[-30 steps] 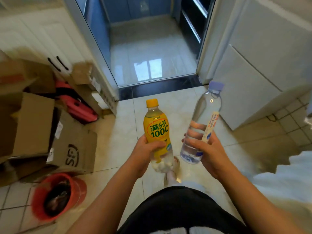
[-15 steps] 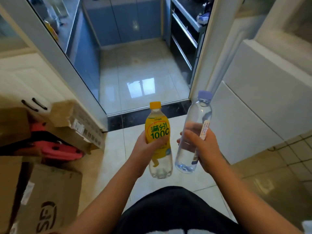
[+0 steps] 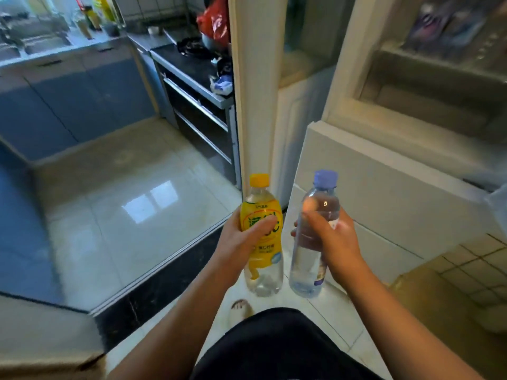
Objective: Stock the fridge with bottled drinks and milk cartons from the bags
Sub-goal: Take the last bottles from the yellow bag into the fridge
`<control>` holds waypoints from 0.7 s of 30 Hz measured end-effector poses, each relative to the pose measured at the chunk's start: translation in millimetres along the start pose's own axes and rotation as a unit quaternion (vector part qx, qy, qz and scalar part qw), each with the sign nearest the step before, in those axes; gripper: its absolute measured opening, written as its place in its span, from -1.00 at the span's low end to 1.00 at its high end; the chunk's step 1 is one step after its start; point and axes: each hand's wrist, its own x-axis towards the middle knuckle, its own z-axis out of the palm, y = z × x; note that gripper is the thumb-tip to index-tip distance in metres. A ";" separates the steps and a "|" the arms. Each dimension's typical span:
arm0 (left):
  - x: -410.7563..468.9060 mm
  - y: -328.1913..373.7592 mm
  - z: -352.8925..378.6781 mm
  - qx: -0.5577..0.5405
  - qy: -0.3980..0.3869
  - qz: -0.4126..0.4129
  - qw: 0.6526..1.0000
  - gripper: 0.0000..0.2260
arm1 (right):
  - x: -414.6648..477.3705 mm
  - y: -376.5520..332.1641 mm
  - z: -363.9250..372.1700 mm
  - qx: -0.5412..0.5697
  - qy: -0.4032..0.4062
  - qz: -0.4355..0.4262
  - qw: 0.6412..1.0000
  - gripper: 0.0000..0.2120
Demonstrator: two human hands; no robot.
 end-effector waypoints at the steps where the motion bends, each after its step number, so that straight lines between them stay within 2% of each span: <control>1: 22.9 13.3 -3.4 0.012 -0.026 0.005 1.000 -0.51 | 17.6 -6.6 5.9 -0.007 0.021 -0.014 1.000 -0.66; 8: 150.3 100.2 11.2 0.086 -0.156 0.088 0.980 -0.52 | 107.2 -75.4 16.7 -0.104 0.111 -0.132 0.980 -0.73; 13: 213.4 158.4 60.2 0.119 -0.215 0.166 0.955 -0.53 | 151.7 -136.8 0.2 -0.073 0.167 -0.231 0.956 -0.51; 17: 245.1 206.3 111.6 0.127 -0.256 0.246 0.926 -0.69 | 178.9 -188.3 -25.4 -0.038 0.191 -0.294 0.936 -0.62; 21: 265.0 262.1 159.9 0.131 -0.293 0.314 0.893 -0.65 | 206.1 -242.7 -56.9 -0.039 0.217 -0.366 0.904 -0.68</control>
